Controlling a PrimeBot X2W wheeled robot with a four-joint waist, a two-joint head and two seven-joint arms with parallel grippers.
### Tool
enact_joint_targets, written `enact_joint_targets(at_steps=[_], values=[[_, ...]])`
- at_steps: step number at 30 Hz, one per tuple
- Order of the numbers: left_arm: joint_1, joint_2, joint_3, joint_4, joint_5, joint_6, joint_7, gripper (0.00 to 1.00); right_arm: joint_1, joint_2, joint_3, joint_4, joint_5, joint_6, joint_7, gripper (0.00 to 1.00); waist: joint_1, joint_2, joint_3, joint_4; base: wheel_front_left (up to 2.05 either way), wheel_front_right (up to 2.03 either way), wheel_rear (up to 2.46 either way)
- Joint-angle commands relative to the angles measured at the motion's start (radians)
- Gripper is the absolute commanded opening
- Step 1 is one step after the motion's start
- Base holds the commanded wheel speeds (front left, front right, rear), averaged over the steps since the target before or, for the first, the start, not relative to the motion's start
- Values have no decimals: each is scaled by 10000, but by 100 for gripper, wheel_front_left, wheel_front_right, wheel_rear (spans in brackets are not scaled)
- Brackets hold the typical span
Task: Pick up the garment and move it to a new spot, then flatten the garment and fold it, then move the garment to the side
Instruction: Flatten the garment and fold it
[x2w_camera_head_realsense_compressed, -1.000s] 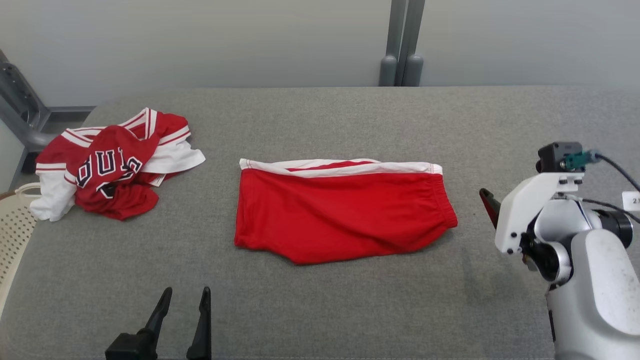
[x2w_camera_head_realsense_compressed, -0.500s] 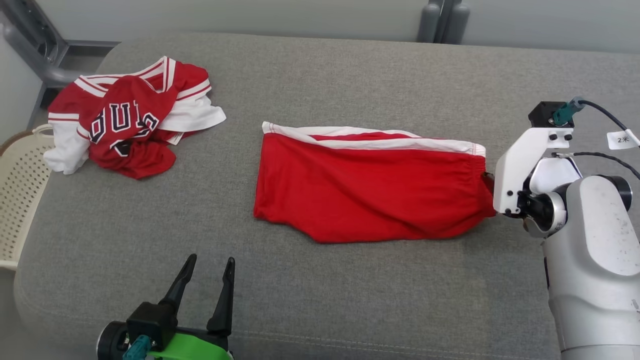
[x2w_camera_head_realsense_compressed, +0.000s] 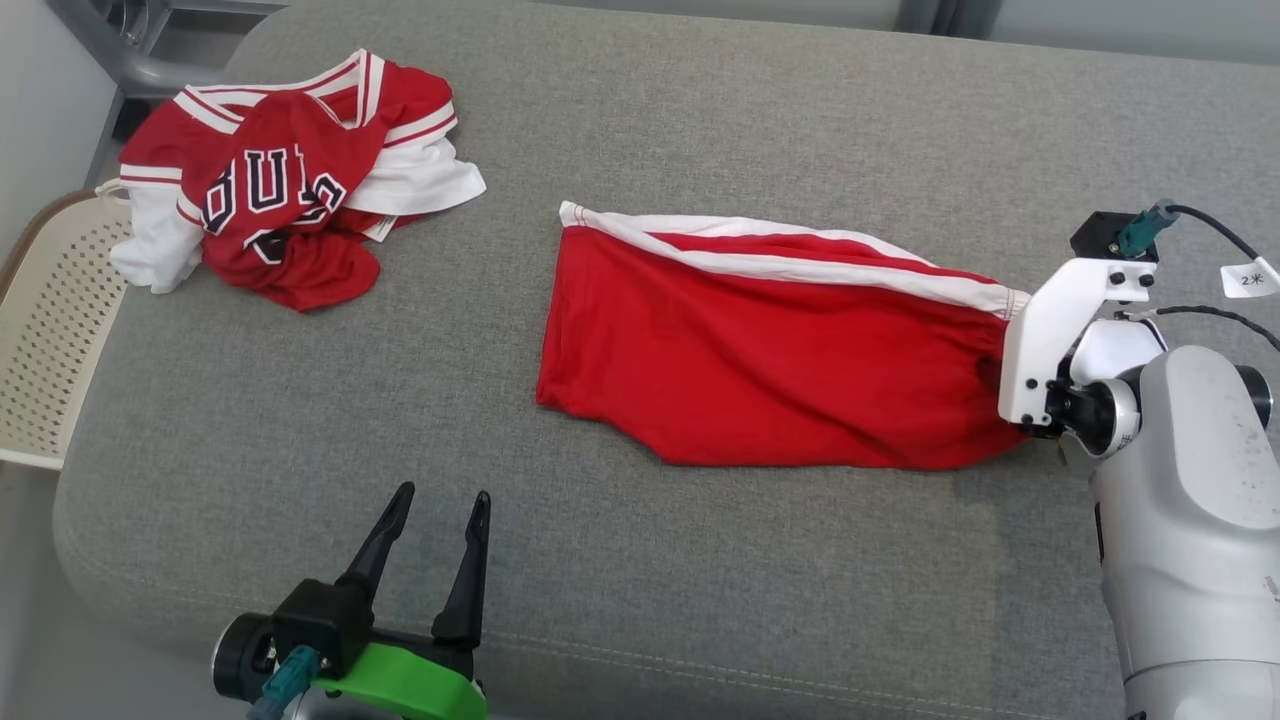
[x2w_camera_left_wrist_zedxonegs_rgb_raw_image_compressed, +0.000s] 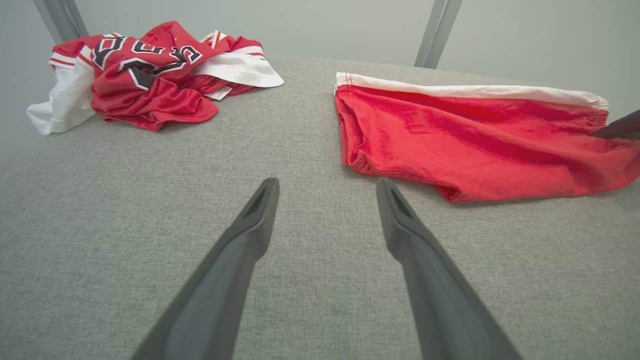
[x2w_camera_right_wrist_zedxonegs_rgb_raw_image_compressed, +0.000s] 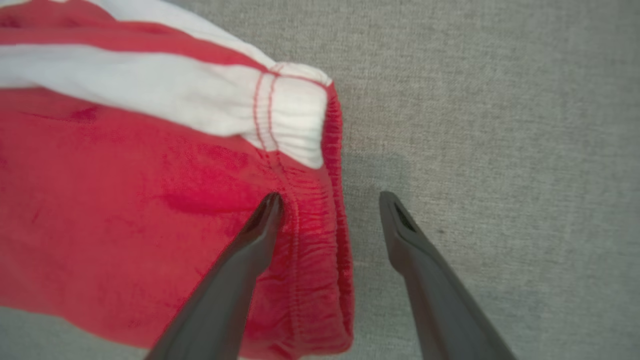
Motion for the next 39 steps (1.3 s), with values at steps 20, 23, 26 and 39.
enact_joint_targets(at_steps=[20, 23, 26, 39], values=[[-293, 10, -75, 220, -67, -79, -3, 100, -753, -38, -175, 2055, 445, -5, -675, 0, -1, 0, 120, 205, 0, 0, 0], [-293, 9, -51, 209, -71, -62, -5, 100, -899, -81, -513, 2103, 48, -12, -751, 0, -1, 0, 117, 140, 0, 0, 0], [-306, 7, -41, 212, -62, -66, -5, 100, -978, -97, -974, 2011, -381, -12, -663, 0, -1, 0, 104, 67, 0, 0, 0], [-61, 51, -155, 272, -58, -73, -5, 100, -301, -85, -2991, -130, -2696, -8, 821, 0, -1, 0, -261, -30, 0, 0, 0]])
